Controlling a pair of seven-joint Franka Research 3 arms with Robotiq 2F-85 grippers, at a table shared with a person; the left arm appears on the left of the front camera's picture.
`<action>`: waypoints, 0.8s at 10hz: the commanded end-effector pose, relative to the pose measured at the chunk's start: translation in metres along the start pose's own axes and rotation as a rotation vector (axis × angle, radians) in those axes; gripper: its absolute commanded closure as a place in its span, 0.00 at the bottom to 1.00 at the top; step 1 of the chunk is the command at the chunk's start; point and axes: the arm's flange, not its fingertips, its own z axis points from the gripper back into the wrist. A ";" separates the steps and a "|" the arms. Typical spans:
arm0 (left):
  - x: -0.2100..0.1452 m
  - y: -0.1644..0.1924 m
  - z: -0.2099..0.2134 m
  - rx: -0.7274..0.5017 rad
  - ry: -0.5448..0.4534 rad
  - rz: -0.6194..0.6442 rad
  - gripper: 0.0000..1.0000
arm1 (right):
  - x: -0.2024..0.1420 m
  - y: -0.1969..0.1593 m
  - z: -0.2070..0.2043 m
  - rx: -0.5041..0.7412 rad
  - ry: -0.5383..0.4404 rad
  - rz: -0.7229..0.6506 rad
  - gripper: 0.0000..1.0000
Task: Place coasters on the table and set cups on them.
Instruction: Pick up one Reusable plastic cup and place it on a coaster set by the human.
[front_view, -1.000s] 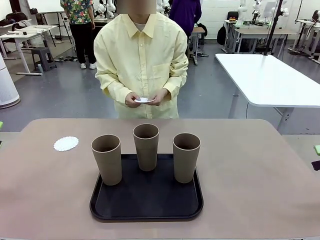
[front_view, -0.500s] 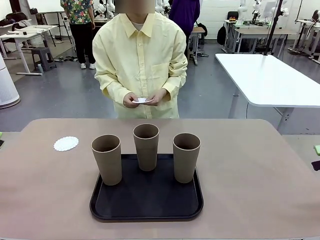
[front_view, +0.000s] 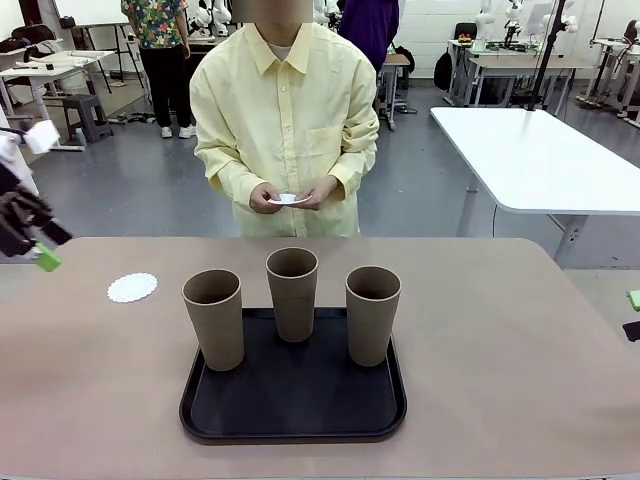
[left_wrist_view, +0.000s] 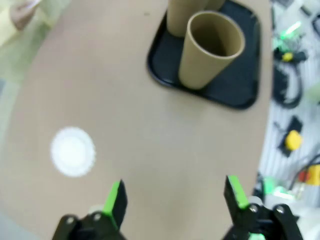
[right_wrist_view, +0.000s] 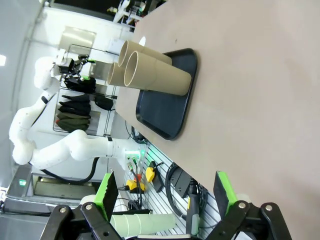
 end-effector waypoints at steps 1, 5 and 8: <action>0.011 0.001 -0.031 0.050 -0.031 -0.105 0.00 | 0.000 -0.001 0.001 0.006 0.002 0.002 0.00; 0.045 -0.007 -0.058 -0.016 -0.012 -0.177 0.00 | 0.000 -0.001 0.001 0.006 0.002 0.002 0.00; 0.043 -0.010 -0.057 0.008 0.022 -0.162 0.00 | 0.000 -0.001 0.001 0.006 0.002 0.002 0.00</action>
